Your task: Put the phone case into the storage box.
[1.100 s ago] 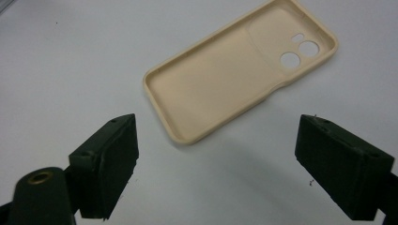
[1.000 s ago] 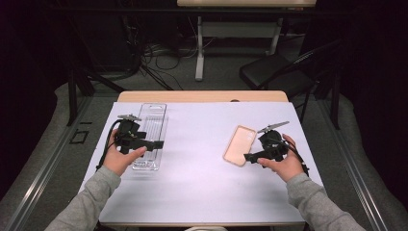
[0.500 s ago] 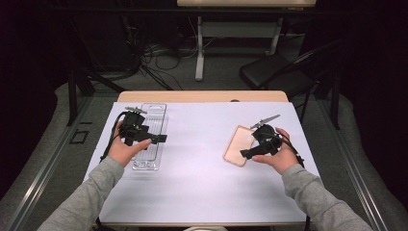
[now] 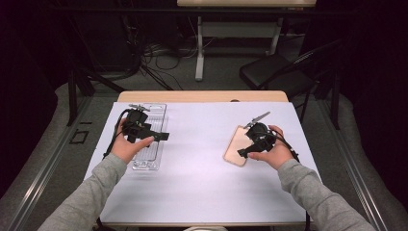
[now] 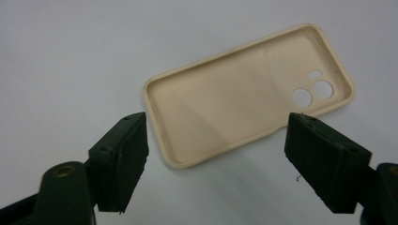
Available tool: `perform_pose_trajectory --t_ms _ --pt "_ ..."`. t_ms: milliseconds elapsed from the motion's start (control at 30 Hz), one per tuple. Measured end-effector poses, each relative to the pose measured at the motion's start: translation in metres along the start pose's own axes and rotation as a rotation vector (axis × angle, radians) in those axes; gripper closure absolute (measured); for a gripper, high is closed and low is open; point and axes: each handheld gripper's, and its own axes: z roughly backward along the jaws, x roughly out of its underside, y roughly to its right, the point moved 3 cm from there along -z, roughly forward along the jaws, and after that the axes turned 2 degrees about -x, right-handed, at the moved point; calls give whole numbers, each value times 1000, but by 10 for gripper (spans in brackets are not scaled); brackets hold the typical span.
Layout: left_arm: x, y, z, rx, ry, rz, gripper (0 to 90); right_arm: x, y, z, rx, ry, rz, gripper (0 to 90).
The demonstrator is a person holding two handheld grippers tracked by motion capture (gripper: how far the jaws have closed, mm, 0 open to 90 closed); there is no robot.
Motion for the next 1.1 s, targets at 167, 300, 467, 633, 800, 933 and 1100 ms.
perform_pose_trajectory --t_ms 167,300,467,633,800,933,1100 --pt "-1 0 -2 1 1 -6 80 -3 -1 -1 3 -8 37 271" --pt "-1 1 -3 2 -7 -8 86 -8 -3 -4 -16 -8 78 337" --pt "-1 1 -4 2 -10 -14 94 -11 -7 -8 -22 -24 106 367" --pt "-2 1 -5 5 -7 -12 101 -14 -9 -13 -24 -35 138 374" --pt "-2 2 -6 8 -4 -10 104 -17 -12 -16 -28 -43 147 381" --pt "-3 2 -7 10 -11 -16 108 -21 -16 -19 -20 -54 194 412" --pt "-3 3 -9 12 -16 -19 111 -22 -19 -22 -24 -71 215 433"
